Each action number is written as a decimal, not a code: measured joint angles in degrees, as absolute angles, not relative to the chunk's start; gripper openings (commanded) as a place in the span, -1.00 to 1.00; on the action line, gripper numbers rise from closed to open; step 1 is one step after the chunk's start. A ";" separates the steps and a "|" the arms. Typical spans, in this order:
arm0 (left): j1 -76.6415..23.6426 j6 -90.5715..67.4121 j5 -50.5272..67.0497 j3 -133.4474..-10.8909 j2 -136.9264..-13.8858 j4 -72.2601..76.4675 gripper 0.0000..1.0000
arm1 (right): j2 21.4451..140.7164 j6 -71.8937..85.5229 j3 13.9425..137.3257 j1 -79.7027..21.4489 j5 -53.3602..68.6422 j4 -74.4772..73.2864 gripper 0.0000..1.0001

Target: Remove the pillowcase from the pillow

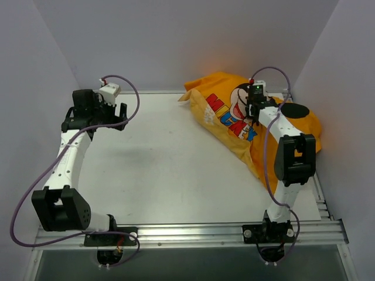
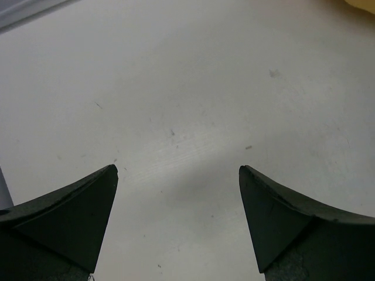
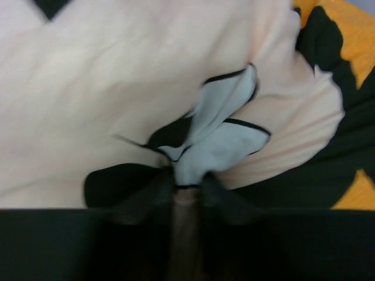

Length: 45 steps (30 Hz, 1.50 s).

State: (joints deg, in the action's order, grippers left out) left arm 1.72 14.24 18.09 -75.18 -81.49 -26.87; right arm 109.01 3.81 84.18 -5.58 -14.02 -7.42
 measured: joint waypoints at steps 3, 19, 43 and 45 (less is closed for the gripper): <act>1.76 16.23 20.53 -78.06 -79.85 -36.60 0.87 | 109.19 1.72 85.67 -9.67 -13.26 -9.78 -1.00; -22.39 32.62 27.92 -66.74 -69.08 -49.91 0.87 | 106.37 7.49 88.38 -37.21 21.12 -13.30 -1.00; -40.18 41.78 1.30 -54.48 -74.00 -36.49 -0.95 | 102.76 21.10 78.17 -34.50 30.70 -0.56 0.44; -40.21 39.35 0.51 -55.40 -74.15 -37.04 -0.95 | 100.05 21.06 77.62 -32.67 30.33 -1.67 0.84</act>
